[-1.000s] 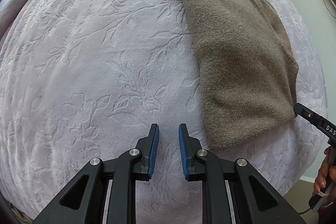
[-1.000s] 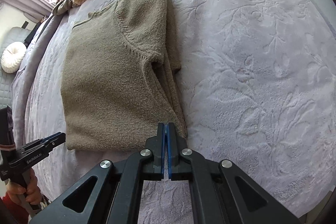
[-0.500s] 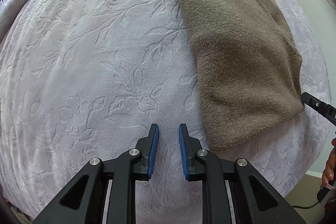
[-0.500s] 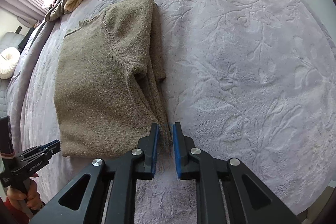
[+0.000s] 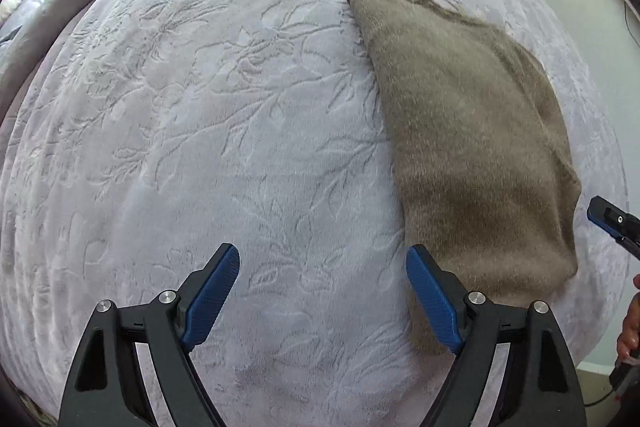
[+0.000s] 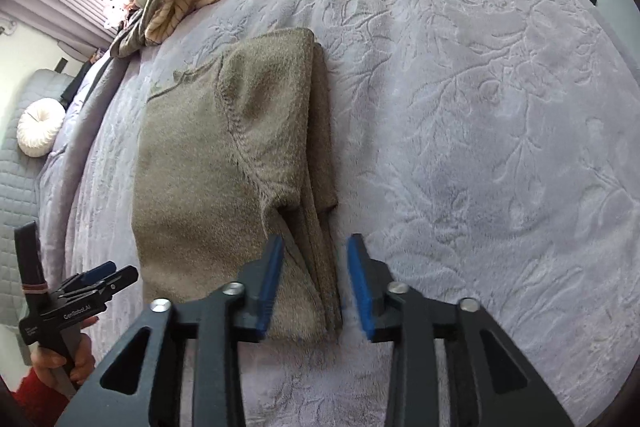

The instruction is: Fold small clothes

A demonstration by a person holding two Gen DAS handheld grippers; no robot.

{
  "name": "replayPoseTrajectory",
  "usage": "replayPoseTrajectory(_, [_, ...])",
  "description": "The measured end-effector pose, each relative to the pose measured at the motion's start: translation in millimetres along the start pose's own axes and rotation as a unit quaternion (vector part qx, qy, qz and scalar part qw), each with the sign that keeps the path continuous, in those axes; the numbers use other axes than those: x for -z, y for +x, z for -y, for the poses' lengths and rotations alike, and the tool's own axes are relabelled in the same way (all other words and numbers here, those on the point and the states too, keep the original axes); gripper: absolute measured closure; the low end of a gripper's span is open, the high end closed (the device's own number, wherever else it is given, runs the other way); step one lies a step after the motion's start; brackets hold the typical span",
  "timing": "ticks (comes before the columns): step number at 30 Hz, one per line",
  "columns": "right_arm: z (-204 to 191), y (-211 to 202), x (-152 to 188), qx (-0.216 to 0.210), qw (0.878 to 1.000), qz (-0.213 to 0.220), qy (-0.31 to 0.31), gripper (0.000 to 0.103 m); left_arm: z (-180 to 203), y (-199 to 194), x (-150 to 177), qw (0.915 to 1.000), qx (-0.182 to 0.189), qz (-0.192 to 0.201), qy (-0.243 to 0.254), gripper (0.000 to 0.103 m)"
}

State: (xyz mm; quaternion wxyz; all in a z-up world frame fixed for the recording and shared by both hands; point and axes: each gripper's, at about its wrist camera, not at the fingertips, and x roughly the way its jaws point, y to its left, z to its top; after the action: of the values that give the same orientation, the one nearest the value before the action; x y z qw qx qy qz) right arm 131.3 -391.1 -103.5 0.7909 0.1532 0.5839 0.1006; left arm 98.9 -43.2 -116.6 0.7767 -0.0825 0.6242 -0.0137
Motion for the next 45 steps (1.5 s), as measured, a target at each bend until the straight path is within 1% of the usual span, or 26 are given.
replayPoseTrajectory(1, [3,0,-6,-0.014,1.0,0.001,0.002,0.042,-3,0,-8,0.9999,0.015,0.001,-0.004,0.017])
replayPoseTrajectory(4, [10,5,-24,-0.047,0.999,-0.002,0.004,0.042,-9,-2,-28,0.9977,0.06,0.009,-0.032,0.017])
replayPoseTrajectory(7, [18,18,-39,-0.089,0.996,-0.019,0.015,0.042,-9,3,-48,0.9922,0.113,0.009,-0.052,0.017])
replayPoseTrajectory(9, [22,32,-47,-0.117,0.992,-0.037,0.025,0.042,-4,13,-59,0.9897,0.133,0.002,-0.053,0.017])
replayPoseTrajectory(13, [33,59,-59,-0.149,0.985,-0.07,0.042,0.042,12,40,-68,0.9853,0.165,-0.023,-0.039,0.017])
replayPoseTrajectory(15, [36,71,-63,-0.168,0.981,-0.084,0.046,0.042,23,49,-70,0.9839,0.174,-0.028,-0.03,0.017])
replayPoseTrajectory(16, [36,76,-65,-0.174,0.98,-0.089,0.044,0.042,23,49,-69,0.9837,0.176,-0.028,-0.023,0.017])
replayPoseTrajectory(23, [17,107,-79,-0.224,0.967,-0.125,0.002,0.04,47,66,-87,0.9801,0.196,-0.029,-0.003,0.017])
replayPoseTrajectory(25, [14,117,-82,-0.232,0.964,-0.131,0.009,0.04,52,70,-88,0.9812,0.191,-0.026,0.003,0.017])
replayPoseTrajectory(27, [10,121,-82,-0.226,0.965,-0.134,0.019,0.049,55,69,-87,0.9826,0.184,-0.02,0.008,0.017])
replayPoseTrajectory(28, [8,120,-81,-0.228,0.964,-0.133,0.021,0.06,56,69,-87,0.9831,0.182,-0.017,0.009,0.017])
replayPoseTrajectory(29, [7,117,-79,-0.233,0.964,-0.129,0.023,0.07,57,66,-86,0.983,0.183,-0.012,0.01,0.022])
replayPoseTrajectory(31, [4,107,-77,-0.24,0.963,-0.12,0.027,0.073,56,57,-83,0.9824,0.186,-0.002,0.014,0.029])
replayPoseTrajectory(33, [2,98,-75,-0.257,0.959,-0.114,0.039,0.073,53,46,-81,0.9807,0.194,0.007,0.02,0.037])
replayPoseTrajectory(38, [-11,77,-65,-0.296,0.947,-0.102,0.07,0.073,48,18,-75,0.9745,0.221,0.015,0.034,0.038])
replayPoseTrajectory(40, [-19,68,-59,-0.305,0.944,-0.1,0.08,0.073,46,4,-71,0.9731,0.226,0.018,0.039,0.038])
replayPoseTrajectory(45, [-43,37,-39,-0.324,0.937,-0.101,0.08,0.073,30,-38,-57,0.9698,0.239,0.027,0.037,0.038])
